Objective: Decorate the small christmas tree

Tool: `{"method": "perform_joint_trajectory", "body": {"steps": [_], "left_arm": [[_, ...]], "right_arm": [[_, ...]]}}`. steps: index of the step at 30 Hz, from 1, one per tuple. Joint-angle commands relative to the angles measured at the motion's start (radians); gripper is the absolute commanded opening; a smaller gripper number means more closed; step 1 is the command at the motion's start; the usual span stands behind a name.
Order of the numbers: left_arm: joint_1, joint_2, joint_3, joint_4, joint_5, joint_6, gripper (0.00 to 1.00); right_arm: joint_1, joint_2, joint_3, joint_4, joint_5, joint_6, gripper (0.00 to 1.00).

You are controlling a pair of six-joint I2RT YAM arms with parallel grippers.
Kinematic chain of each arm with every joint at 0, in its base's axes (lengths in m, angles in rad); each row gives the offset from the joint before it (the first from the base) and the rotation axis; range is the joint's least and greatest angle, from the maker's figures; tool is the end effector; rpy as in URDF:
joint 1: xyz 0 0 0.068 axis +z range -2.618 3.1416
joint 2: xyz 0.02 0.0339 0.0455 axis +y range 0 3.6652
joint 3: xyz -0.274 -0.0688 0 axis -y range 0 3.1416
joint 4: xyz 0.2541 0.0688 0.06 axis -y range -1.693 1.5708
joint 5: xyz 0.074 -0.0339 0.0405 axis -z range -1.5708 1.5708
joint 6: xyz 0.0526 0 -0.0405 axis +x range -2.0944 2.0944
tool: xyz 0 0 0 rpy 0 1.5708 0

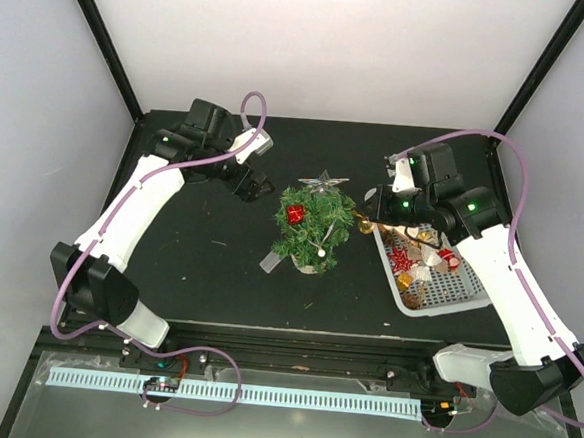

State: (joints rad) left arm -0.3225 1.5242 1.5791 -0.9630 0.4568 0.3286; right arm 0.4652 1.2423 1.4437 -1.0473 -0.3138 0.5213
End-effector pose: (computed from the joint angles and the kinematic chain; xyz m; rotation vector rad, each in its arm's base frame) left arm 0.3078 -0.1273 0.3655 0.9589 2.2345 -0.5609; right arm 0.2169 0.1270 0.3896 -0.0807 2.5318 0.8063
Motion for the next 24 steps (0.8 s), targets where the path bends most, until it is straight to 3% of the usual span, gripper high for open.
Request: {"method": "perform_joint_trajectory", "body": {"steps": [1, 11, 24], "left_arm": [[-0.006, -0.023, 0.0, 0.019, 0.001, 0.0, 0.99], [-0.007, -0.015, 0.005, 0.017, 0.004, -0.002, 0.99], [-0.008, -0.013, 0.005, 0.016, -0.001, 0.003, 0.99]], "right_arm": [[0.007, -0.01, -0.012, 0.0, 0.016, -0.01, 0.01], [0.016, -0.044, -0.016, -0.009, -0.037, -0.021, 0.01], [0.081, -0.025, -0.081, -0.046, 0.016, -0.062, 0.01]]}}
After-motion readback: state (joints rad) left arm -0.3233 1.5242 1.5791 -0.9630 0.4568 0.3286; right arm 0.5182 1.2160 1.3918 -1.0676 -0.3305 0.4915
